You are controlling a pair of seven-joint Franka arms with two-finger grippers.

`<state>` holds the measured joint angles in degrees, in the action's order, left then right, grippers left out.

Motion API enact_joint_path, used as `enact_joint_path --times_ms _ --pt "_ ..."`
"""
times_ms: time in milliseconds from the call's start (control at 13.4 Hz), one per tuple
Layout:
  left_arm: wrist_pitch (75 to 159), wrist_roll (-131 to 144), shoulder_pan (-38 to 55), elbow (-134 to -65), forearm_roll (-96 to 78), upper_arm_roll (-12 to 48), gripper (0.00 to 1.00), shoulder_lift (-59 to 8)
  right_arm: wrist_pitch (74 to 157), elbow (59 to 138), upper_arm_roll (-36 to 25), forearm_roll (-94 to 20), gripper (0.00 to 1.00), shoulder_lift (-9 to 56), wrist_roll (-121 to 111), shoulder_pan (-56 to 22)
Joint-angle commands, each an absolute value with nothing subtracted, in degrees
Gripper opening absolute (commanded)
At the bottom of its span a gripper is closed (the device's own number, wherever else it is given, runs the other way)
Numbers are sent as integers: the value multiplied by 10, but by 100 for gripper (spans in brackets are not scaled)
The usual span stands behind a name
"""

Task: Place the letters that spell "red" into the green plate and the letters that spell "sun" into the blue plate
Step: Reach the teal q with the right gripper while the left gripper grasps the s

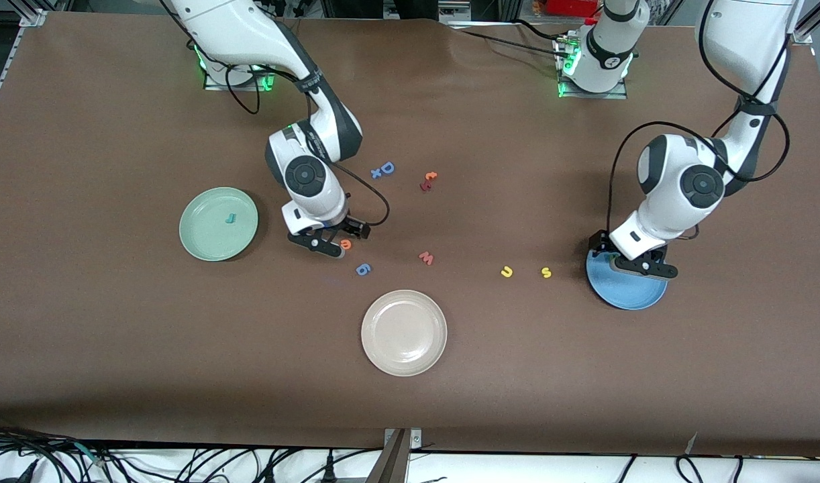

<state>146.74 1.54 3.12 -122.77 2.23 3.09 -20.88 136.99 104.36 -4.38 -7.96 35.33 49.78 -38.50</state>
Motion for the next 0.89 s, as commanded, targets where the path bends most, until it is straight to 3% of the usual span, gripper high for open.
enact_joint_path --times_ms 0,149,447,670,819 --pt "1468 128 76 -1215 8 30 98 -207 1386 1013 -44 -90 99 384 512 -390" --pt "1468 194 92 -1209 8 31 94 -209 1402 1013 -44 -85 94 399 513 -399" --pt "1468 309 96 -1195 -55 32 68 -229 1387 1015 -44 -87 87 394 510 -410" --pt "1468 310 102 -1177 -124 32 69 -242 1379 1018 -47 -85 85 392 505 -410" --pt "1470 316 106 -1174 -127 32 69 -243 1378 1021 -48 -84 73 391 503 -410"
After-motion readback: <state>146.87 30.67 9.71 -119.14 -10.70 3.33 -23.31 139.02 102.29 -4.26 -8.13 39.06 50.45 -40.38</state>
